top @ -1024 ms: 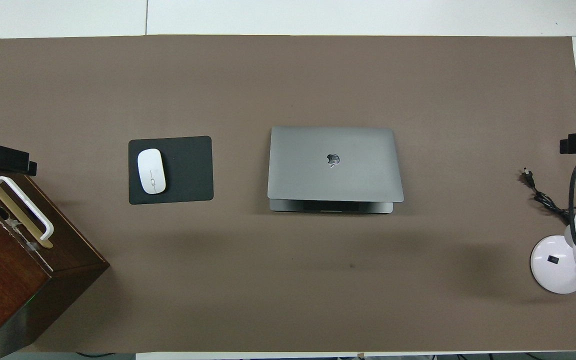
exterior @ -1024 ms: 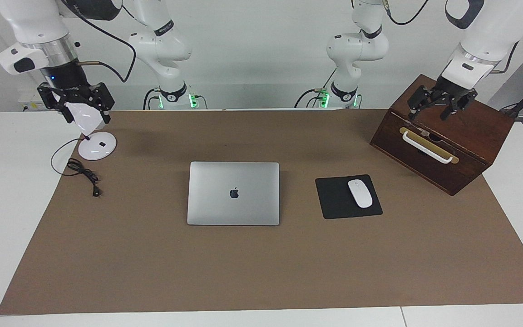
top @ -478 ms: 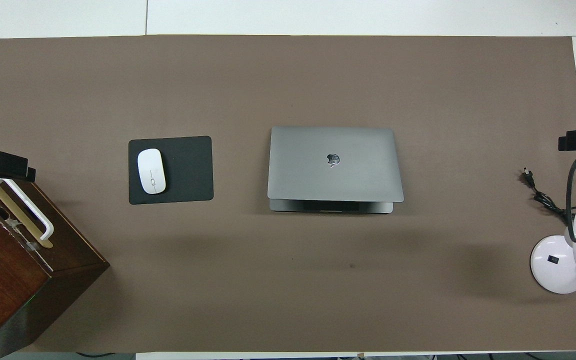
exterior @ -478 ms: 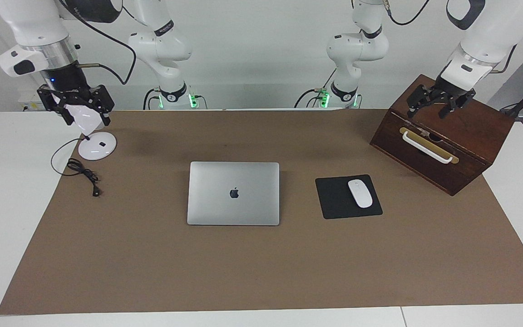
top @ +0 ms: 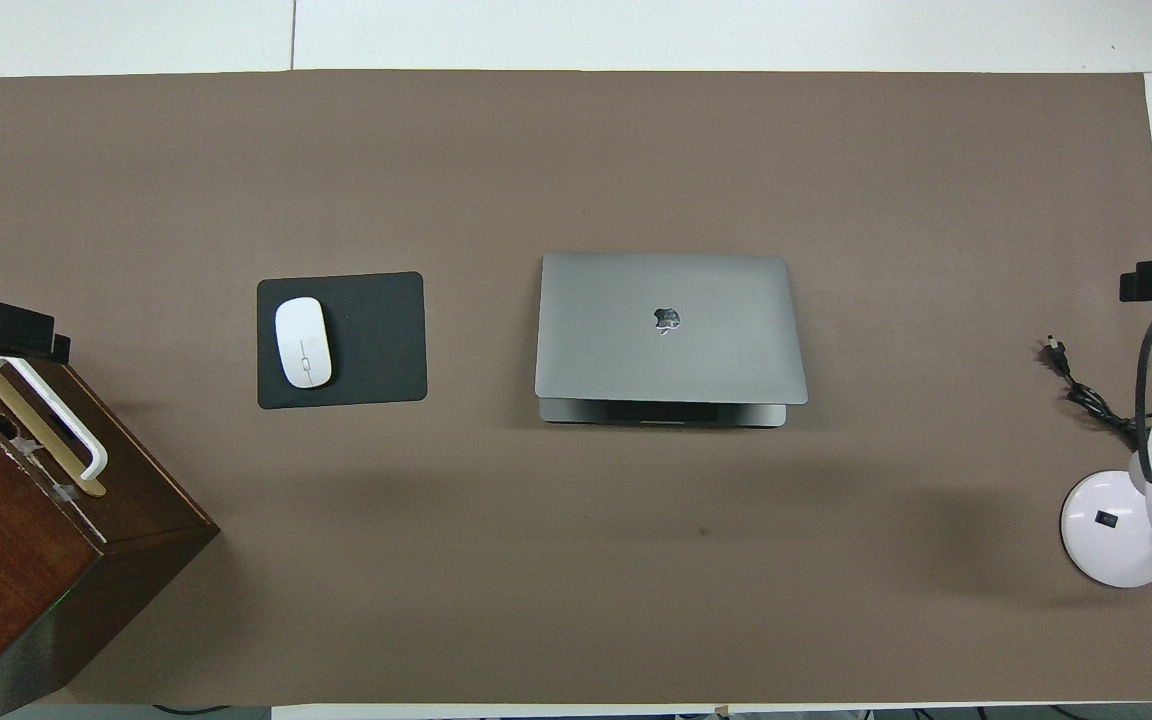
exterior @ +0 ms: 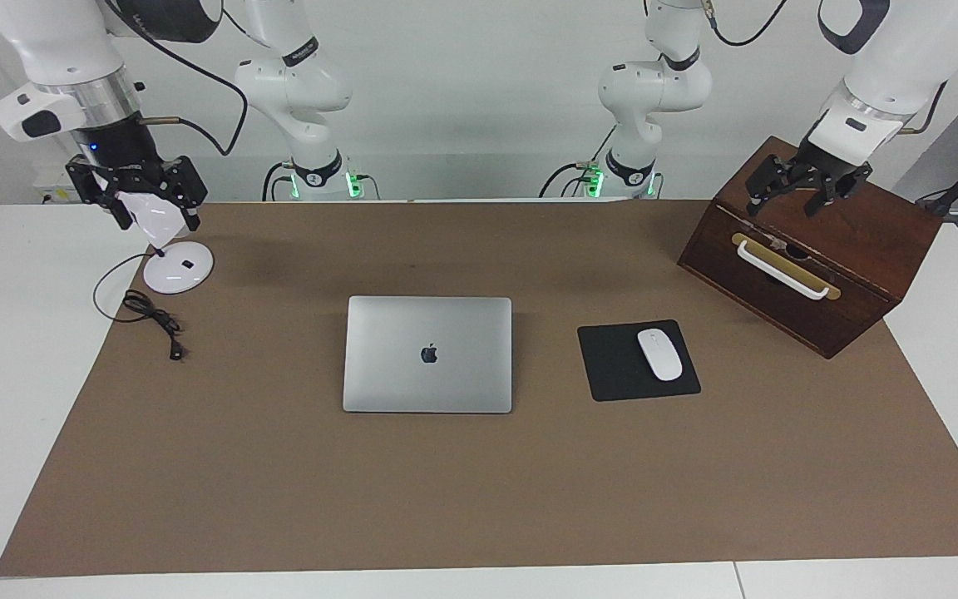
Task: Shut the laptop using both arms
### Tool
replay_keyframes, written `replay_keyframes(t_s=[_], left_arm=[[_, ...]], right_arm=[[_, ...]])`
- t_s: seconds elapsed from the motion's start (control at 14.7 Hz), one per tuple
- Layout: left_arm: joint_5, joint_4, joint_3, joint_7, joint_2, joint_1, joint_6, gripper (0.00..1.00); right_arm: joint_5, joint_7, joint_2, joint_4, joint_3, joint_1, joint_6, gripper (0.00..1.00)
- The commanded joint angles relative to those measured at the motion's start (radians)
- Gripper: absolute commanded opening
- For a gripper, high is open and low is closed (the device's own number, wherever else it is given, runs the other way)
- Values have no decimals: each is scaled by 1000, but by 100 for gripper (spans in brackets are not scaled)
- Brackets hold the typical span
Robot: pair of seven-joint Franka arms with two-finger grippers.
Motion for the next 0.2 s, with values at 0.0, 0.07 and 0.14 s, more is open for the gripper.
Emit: replay_keyframes(t_s=[0.0,0.07,0.14], left_arm=[[11,25,-8,5,7,10,-24,100],[11,25,-8,5,7,10,-24,100],[12,25,-8,5,7,10,-22,100]], right_arm=[[7,-7,0,-4,6,-11,18,100],[7,-7,0,-4,6,-10,20,100],[7,-6,0,-4,6,-6,22,100]])
